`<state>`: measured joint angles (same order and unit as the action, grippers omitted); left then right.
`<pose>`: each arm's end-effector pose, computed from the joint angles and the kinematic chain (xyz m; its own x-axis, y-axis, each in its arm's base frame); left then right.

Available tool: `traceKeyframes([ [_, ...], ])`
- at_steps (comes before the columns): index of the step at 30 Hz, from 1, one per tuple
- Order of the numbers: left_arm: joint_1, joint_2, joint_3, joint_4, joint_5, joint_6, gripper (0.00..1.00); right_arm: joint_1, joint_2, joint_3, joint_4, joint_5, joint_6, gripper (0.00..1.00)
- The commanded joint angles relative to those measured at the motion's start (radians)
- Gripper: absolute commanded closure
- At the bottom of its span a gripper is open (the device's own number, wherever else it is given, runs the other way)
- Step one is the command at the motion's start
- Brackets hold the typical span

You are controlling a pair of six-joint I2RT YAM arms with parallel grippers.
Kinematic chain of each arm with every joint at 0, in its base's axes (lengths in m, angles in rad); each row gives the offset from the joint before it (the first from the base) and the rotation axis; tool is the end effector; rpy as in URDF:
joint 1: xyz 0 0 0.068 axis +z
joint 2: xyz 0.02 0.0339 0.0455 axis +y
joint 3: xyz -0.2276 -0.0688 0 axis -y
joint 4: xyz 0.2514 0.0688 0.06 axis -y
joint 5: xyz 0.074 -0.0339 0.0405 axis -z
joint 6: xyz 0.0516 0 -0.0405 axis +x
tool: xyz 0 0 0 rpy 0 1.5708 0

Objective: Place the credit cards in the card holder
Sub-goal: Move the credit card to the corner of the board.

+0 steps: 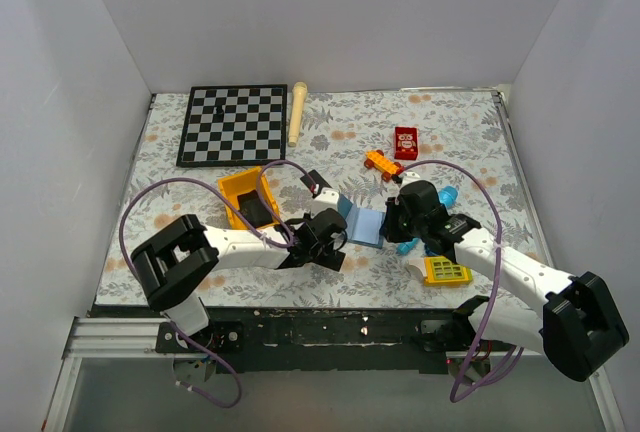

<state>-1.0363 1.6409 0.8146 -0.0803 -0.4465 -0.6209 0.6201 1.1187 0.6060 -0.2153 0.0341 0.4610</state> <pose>0.1846 -0.2681 0.1014 -0.6989 0.1506 -0.6992 0.2877 0.9542 -0.0821 0.2149 0.1513 0.1636 -0.7341 0.0221 -0.6787 -0.2607 0.9137 0.3118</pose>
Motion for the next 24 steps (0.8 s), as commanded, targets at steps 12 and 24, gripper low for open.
traceKeyframes([
  [12, -0.005, 0.020, -0.054, 0.062, 0.052, -0.010, 0.88, 0.001, 0.027, 0.064, 0.007, -0.005, -0.008, 0.90],
  [24, -0.136, 0.011, -0.111, -0.038, 0.037, -0.143, 0.93, 0.001, 0.055, 0.067, 0.027, -0.020, -0.005, 0.90],
])
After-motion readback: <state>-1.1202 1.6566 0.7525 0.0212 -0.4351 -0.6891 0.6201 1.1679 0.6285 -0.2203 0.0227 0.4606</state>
